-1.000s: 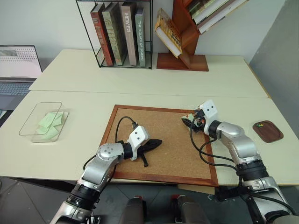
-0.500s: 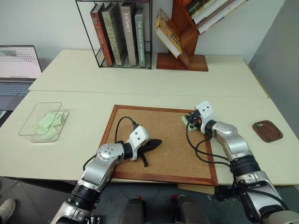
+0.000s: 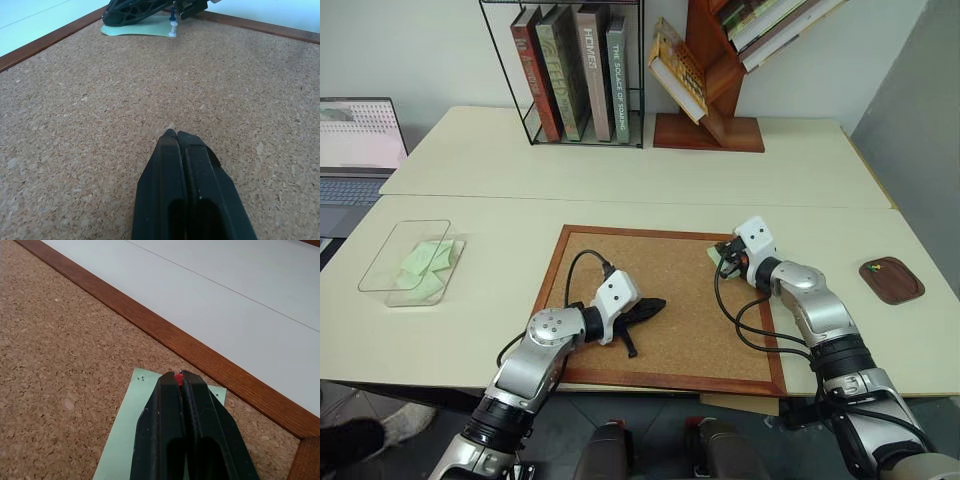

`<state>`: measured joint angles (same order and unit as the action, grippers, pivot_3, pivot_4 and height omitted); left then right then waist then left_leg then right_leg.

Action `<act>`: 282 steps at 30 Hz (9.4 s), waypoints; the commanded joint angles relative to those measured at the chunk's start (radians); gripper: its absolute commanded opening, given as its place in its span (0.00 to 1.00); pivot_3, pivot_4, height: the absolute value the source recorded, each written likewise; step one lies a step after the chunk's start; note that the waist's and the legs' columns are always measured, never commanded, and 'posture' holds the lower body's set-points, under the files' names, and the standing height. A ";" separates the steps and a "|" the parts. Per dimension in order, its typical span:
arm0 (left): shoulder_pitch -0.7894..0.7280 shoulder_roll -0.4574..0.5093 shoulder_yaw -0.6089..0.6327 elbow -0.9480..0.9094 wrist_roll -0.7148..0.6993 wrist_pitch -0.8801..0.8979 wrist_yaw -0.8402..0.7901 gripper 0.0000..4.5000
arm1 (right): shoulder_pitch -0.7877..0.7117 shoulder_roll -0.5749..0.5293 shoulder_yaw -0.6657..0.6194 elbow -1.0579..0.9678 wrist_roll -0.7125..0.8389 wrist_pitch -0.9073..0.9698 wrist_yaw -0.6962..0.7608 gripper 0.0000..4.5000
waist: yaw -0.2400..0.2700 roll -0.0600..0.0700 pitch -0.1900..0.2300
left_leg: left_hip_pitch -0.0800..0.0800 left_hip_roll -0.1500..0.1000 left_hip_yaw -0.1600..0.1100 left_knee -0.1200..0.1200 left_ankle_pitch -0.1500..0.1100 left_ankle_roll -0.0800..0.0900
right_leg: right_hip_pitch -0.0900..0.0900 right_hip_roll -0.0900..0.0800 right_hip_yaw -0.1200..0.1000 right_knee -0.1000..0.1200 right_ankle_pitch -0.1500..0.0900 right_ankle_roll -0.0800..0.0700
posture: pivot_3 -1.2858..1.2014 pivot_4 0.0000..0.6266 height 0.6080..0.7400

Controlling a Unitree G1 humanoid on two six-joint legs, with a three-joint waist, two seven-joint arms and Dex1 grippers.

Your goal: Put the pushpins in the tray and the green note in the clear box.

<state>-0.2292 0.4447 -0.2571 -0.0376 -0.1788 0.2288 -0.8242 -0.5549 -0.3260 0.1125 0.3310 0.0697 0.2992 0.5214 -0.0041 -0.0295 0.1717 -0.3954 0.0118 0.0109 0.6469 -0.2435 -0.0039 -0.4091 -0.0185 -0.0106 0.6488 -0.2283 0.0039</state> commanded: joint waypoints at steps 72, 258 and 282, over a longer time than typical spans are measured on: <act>0.041 -0.016 -0.042 0.049 0.050 -0.034 -0.032 0.00 | 0.463 -0.357 -0.536 -0.407 0.246 0.075 0.033 0.82 | 0.003 0.015 -0.009 | 0.001 -0.001 0.001 -0.001 0.000 0.000 | 0.003 0.004 0.000 -0.003 -0.001 0.001 | 0.52 0.24 1.00; 0.051 0.026 -0.055 0.045 0.066 -0.043 -0.057 0.00 | 0.358 -0.117 -0.013 -0.453 0.098 -0.096 0.121 0.00 | 0.001 0.014 -0.010 | 0.001 0.000 -0.001 -0.002 0.000 0.000 | 0.002 0.001 -0.001 -0.004 -0.002 -0.001 | 0.52 0.24 1.00; -0.020 -0.049 0.169 -0.171 -0.219 0.255 0.033 0.16 | 0.323 -0.197 -0.037 -0.637 0.068 -0.108 0.145 0.00 | 0.002 0.009 -0.007 | -0.004 0.000 -0.002 -0.001 0.000 0.000 | -0.002 0.001 -0.002 -0.004 -0.002 -0.001 | 0.52 0.24 1.00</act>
<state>-0.2269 0.4077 -0.1508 -0.1278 -0.3157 0.4171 -0.8183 -0.2275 -0.5135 0.0810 -0.2817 0.1539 0.2354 0.6708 -0.0023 -0.0203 0.1648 -0.3991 0.0119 0.0087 0.6456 -0.2438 -0.0037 -0.4114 -0.0178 -0.0130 0.6452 -0.2299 0.0036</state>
